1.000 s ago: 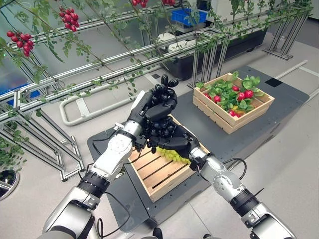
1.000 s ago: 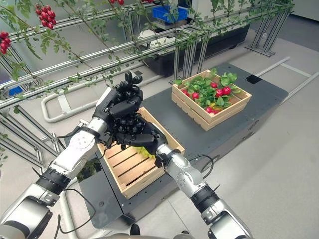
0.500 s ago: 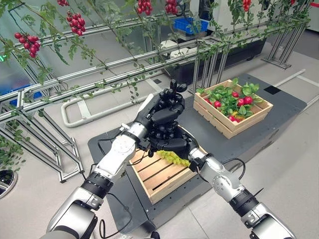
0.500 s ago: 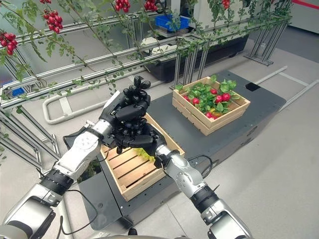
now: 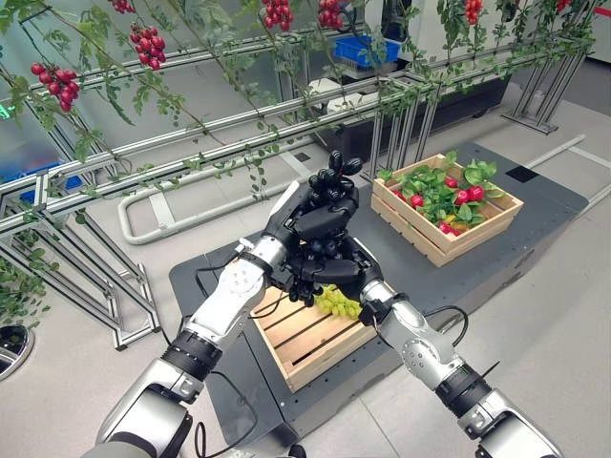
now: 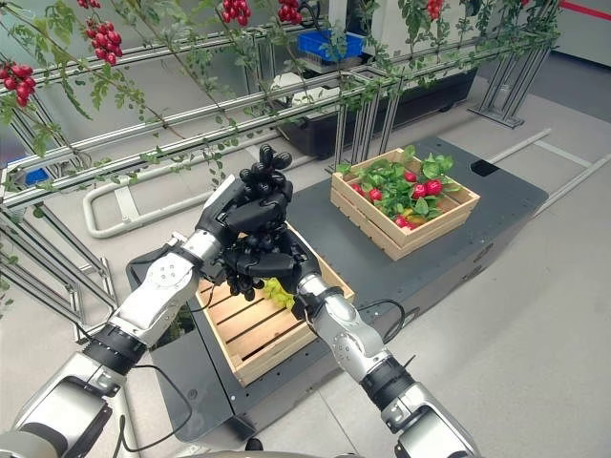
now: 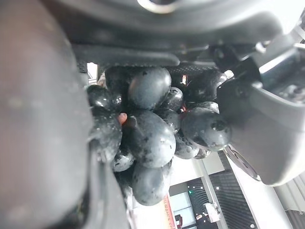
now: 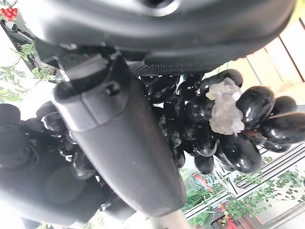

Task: Pick up the fruits from the basket on one side to the basket on the other side

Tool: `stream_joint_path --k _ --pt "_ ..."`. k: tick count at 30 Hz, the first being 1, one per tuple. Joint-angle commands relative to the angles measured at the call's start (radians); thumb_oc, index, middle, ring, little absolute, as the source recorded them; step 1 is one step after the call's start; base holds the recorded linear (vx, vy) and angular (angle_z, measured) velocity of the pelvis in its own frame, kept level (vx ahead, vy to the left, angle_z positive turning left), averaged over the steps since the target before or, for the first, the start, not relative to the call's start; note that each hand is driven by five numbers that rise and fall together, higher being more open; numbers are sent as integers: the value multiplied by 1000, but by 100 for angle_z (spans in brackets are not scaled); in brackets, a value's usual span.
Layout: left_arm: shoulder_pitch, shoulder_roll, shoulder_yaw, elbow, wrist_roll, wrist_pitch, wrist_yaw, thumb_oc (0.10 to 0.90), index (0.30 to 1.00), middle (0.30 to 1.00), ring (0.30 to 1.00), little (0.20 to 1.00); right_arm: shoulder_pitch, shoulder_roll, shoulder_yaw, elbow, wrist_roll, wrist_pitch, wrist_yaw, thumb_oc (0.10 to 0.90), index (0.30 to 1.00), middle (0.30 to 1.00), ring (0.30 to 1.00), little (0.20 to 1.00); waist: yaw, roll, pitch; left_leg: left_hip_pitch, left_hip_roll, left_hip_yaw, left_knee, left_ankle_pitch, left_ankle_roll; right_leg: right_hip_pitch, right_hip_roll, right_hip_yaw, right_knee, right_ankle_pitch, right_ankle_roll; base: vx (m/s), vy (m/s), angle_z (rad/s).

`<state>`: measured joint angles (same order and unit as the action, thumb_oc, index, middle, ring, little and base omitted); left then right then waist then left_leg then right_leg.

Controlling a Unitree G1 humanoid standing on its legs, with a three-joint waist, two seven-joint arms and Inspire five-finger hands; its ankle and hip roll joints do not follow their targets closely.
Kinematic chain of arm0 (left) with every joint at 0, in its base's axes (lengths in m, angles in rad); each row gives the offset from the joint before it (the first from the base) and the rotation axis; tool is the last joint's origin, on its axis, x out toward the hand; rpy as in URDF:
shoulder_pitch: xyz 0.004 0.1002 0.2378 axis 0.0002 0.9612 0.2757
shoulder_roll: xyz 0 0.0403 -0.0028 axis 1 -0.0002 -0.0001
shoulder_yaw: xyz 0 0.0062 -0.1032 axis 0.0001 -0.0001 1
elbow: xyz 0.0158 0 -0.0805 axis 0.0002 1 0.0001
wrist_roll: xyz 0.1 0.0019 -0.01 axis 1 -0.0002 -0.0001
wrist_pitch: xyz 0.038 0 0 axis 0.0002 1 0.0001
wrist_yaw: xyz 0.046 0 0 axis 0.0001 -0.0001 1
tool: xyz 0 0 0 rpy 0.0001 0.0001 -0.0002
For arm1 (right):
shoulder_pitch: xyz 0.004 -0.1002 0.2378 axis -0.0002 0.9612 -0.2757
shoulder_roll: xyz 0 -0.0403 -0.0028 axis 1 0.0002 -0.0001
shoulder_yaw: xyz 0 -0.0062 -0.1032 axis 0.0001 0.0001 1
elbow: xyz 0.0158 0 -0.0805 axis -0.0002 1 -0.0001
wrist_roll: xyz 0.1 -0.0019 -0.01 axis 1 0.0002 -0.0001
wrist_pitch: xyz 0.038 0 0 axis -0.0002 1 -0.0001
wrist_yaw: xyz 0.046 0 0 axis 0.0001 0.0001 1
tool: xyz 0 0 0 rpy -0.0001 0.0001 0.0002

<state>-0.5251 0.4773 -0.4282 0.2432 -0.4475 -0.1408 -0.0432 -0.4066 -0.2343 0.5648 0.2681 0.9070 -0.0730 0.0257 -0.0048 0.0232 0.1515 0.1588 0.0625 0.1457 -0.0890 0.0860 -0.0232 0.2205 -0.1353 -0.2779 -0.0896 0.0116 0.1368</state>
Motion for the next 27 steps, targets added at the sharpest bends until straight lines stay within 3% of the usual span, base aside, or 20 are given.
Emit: stream_joint_path --k 1,6,8,15,21,27 --pt "-121 -57 15 106 -51 -77 -1 400 300 300 300 300 -141 144 -85 -45 42 -229 33 400 300 300 300 300 26 4 -93 48 18 6 2 -146 -10 6 -35 -31 2 -41 -30 0 0 0" --pt "-120 -59 30 112 -40 -60 55 400 300 300 300 300 -135 143 -93 -30 58 -236 39 400 300 300 300 300 23 2 -95 49 22 9 2 -146 -12 5 -34 -27 2 -40 -31 -21 -13 0" --pt "-123 -59 40 125 -38 -40 133 800 900 900 900 900 -136 145 -93 -22 58 -240 31 400 300 300 300 300 22 1 -94 50 23 9 2 -147 -13 5 -33 -26 2 -40 -32 -19 -7 -1" --pt "-105 -76 109 197 33 -58 333 800 900 900 900 900 -119 136 -121 -9 46 -270 -14 400 300 300 300 300 17 0 -98 48 28 14 2 -144 -14 -4 -29 -23 2 -39 -32 -46 -20 -4" --pt "-79 -92 154 230 21 -61 423 800 900 900 900 900 -93 125 -128 -25 25 -291 -25 400 300 300 300 300 1 -2 -93 46 35 31 2 -140 -17 -17 -24 -8 2 -36 -33 -50 -18 -9" --pt "-46 -94 187 298 123 -63 548 800 900 900 900 900 -54 93 -160 -26 -30 -297 -47 400 300 300 300 300 -21 -1 -95 53 43 60 2 -144 -19 -28 -17 13 2 -33 -32 -30 -8 -8"
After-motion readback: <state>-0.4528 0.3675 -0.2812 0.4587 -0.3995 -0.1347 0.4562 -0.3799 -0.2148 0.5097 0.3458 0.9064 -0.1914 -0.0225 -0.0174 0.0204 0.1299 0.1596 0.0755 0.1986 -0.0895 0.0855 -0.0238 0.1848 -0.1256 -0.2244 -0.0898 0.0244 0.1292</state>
